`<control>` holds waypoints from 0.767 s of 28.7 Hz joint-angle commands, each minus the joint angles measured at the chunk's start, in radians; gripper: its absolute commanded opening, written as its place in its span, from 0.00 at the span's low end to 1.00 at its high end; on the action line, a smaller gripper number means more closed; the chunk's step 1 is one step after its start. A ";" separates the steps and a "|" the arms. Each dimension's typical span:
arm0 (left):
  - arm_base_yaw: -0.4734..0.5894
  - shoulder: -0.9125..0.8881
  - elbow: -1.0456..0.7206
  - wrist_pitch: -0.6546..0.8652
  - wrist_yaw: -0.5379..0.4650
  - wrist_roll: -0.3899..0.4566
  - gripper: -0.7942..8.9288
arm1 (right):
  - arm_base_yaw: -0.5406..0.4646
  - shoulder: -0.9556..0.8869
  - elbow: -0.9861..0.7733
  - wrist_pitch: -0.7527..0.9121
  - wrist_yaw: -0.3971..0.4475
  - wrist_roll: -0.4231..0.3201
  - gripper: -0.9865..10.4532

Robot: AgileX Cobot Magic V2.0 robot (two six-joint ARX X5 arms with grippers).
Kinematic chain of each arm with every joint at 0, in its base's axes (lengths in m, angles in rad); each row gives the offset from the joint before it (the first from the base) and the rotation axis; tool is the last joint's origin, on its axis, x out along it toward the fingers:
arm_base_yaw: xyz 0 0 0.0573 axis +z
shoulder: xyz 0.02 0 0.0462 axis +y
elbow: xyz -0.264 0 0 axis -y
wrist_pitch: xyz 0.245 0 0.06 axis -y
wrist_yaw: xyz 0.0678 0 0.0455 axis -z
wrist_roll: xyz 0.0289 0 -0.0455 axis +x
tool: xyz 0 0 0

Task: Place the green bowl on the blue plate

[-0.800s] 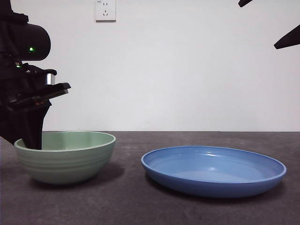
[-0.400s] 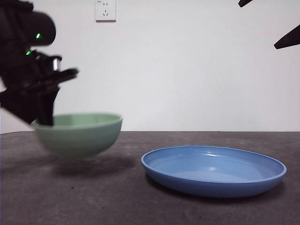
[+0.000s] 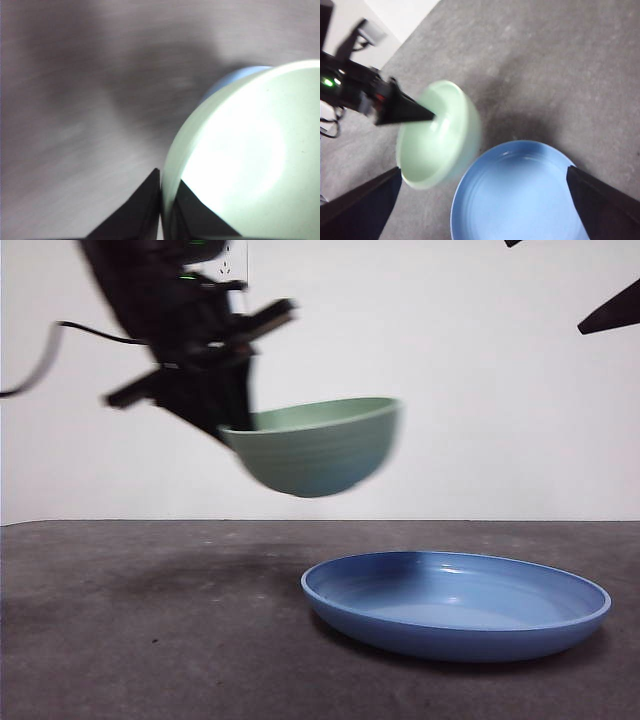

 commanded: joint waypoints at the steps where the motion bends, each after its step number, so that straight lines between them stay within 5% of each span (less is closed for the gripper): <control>1: -0.058 0.088 0.071 -0.003 0.008 -0.015 0.10 | 0.004 0.006 0.016 0.019 -0.001 -0.010 0.66; 11: -0.194 0.383 0.346 -0.143 0.008 0.040 0.10 | 0.004 0.006 0.016 0.019 -0.001 -0.010 0.66; 22: -0.203 0.430 0.364 -0.159 0.008 0.049 0.16 | 0.004 0.006 0.016 0.019 -0.002 -0.006 0.66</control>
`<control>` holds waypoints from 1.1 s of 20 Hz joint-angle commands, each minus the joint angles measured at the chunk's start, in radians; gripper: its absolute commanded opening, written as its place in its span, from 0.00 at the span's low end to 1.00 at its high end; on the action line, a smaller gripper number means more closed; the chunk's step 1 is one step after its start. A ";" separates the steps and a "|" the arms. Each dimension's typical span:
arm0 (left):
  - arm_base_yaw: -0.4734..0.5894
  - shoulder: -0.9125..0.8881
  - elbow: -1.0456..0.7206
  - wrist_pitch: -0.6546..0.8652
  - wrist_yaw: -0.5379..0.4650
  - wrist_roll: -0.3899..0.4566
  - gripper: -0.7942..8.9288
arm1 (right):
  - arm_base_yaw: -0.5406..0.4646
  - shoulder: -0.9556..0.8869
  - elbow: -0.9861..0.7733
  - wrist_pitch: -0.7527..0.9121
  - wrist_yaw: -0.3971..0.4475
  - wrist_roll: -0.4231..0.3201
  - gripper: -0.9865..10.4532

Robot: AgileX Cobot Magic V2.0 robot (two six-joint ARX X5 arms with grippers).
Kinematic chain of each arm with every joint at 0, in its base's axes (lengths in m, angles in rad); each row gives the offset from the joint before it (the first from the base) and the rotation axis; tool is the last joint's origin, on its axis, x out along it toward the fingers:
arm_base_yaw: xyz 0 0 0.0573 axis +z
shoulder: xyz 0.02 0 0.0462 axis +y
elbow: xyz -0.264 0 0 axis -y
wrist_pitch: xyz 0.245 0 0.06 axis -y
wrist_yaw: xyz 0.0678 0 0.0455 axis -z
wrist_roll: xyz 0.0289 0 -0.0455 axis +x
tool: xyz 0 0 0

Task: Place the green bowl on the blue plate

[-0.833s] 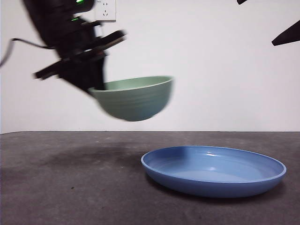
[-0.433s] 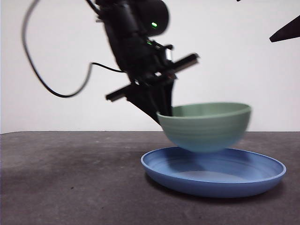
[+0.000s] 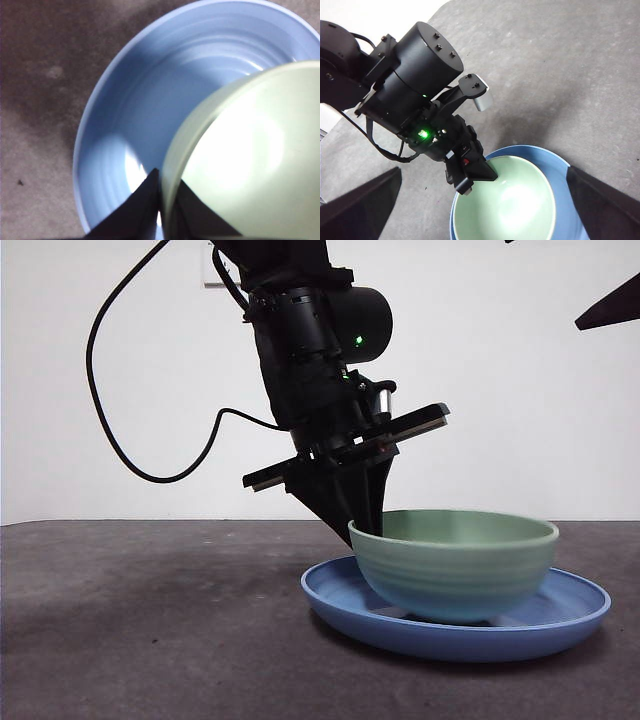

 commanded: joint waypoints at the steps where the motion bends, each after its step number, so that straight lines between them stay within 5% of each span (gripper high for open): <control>1: -0.011 0.020 0.028 0.009 0.008 0.013 0.20 | 0.004 0.006 0.016 0.009 -0.003 -0.006 0.66; 5: -0.006 0.019 0.054 -0.021 0.008 0.013 0.43 | 0.004 0.006 0.016 0.009 -0.004 -0.003 0.66; 10: -0.002 0.014 0.263 -0.266 0.008 0.121 0.53 | 0.004 0.006 0.016 0.008 -0.018 0.000 0.66; 14: -0.002 -0.053 0.369 -0.403 0.008 0.194 0.88 | 0.004 0.006 0.016 0.008 -0.031 0.000 0.66; 22: 0.030 -0.307 0.368 -0.574 0.008 0.250 0.88 | 0.004 0.006 0.016 0.010 -0.029 -0.003 0.66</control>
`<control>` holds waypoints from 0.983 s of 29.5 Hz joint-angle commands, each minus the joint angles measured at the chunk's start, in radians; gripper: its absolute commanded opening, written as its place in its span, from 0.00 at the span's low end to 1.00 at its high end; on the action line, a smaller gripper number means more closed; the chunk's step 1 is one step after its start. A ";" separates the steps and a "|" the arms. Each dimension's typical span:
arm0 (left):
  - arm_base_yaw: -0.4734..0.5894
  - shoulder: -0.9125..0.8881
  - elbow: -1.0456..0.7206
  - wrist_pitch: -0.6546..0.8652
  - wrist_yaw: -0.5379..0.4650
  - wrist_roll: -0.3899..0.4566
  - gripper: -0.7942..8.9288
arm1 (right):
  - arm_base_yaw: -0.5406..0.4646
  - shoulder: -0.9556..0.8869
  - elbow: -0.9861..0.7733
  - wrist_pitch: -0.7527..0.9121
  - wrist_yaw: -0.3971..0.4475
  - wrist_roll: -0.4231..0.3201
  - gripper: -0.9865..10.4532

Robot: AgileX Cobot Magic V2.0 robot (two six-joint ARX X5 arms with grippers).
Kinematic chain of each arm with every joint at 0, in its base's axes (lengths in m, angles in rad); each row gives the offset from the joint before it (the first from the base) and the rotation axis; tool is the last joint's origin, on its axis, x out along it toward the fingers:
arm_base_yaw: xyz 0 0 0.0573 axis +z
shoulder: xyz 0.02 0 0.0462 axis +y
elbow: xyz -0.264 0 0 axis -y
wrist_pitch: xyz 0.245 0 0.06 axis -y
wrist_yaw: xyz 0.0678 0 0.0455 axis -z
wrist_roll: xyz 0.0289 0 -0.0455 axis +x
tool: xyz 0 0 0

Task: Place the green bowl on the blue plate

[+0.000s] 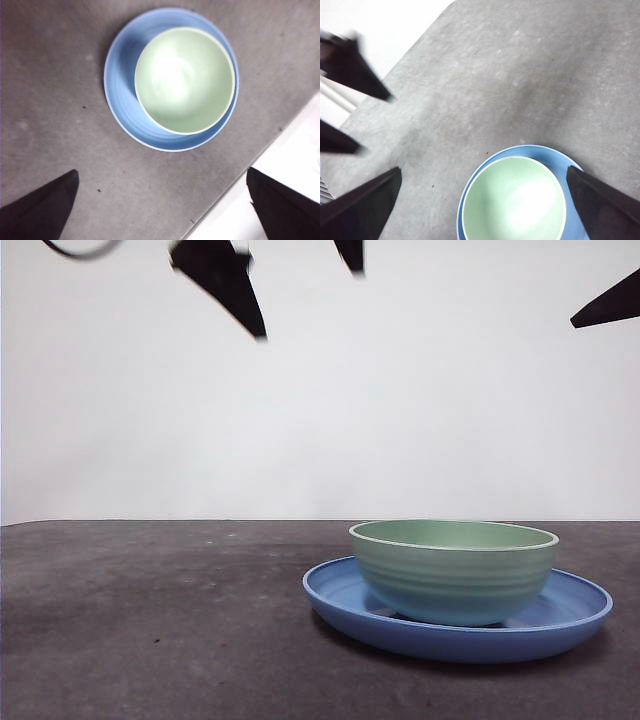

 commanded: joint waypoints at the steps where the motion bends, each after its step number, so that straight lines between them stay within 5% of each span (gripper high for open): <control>1: -0.002 -0.064 0.014 -0.021 0.006 0.027 0.88 | 0.004 0.006 0.016 0.010 -0.003 -0.004 0.66; 19: 0.006 -0.729 -0.761 0.340 0.008 0.119 0.88 | 0.004 0.006 0.016 0.003 -0.003 -0.006 0.66; 29: 0.005 -0.857 -1.012 0.514 0.008 0.111 0.88 | 0.004 0.008 0.016 -0.079 0.002 -0.012 0.66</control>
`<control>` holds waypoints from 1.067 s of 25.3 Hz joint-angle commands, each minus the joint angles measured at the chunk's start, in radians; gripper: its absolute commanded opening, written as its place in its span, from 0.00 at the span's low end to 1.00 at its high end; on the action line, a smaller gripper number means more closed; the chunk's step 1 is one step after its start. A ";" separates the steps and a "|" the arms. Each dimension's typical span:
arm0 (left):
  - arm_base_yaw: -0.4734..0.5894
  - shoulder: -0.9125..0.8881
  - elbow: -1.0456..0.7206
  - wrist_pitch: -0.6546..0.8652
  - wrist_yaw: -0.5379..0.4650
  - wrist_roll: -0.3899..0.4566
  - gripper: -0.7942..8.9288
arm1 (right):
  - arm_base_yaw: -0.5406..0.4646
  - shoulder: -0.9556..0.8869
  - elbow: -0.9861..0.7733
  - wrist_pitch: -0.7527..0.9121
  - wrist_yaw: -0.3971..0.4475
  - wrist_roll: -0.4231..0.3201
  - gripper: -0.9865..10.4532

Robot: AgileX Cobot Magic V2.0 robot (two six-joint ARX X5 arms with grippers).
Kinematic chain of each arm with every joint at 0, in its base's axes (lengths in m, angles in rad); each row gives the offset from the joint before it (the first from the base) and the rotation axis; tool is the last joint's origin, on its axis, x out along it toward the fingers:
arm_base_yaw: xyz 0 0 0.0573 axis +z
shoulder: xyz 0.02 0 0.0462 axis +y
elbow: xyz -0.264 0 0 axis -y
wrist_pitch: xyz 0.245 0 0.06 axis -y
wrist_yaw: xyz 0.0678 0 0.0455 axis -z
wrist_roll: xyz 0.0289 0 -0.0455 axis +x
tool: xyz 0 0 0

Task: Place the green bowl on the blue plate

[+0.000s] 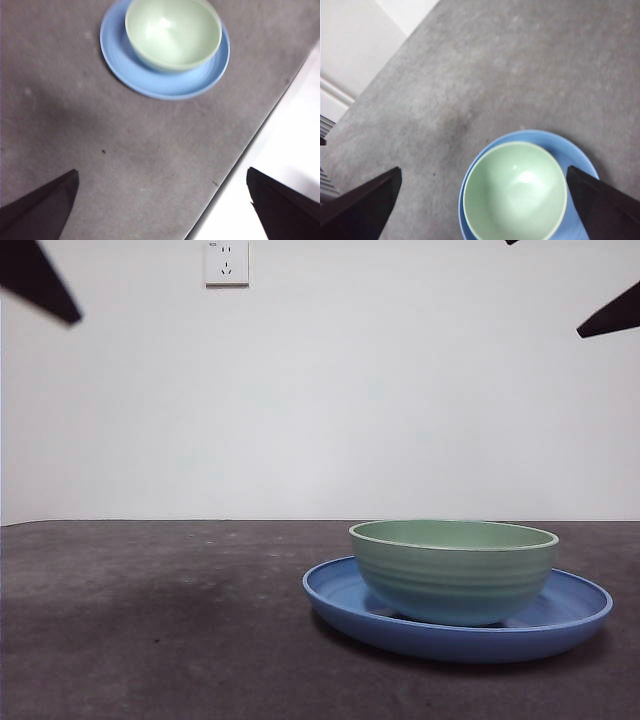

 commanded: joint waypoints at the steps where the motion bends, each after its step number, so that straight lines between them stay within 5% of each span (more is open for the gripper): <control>1: -0.006 0.005 0.013 0.026 0.008 0.005 0.88 | 0.003 0.011 0.016 -0.033 0.006 -0.010 0.66; 9: -0.007 0.003 0.013 0.025 0.008 0.005 0.88 | -0.042 0.091 0.016 -0.183 0.037 0.000 0.66; 16: -0.007 0.003 0.013 0.026 0.008 0.005 0.88 | -0.151 0.289 0.016 -0.225 0.032 -0.064 0.65; 27: -0.007 0.002 0.013 0.026 0.008 0.005 0.88 | -0.228 0.689 0.016 0.009 -0.193 -0.133 0.46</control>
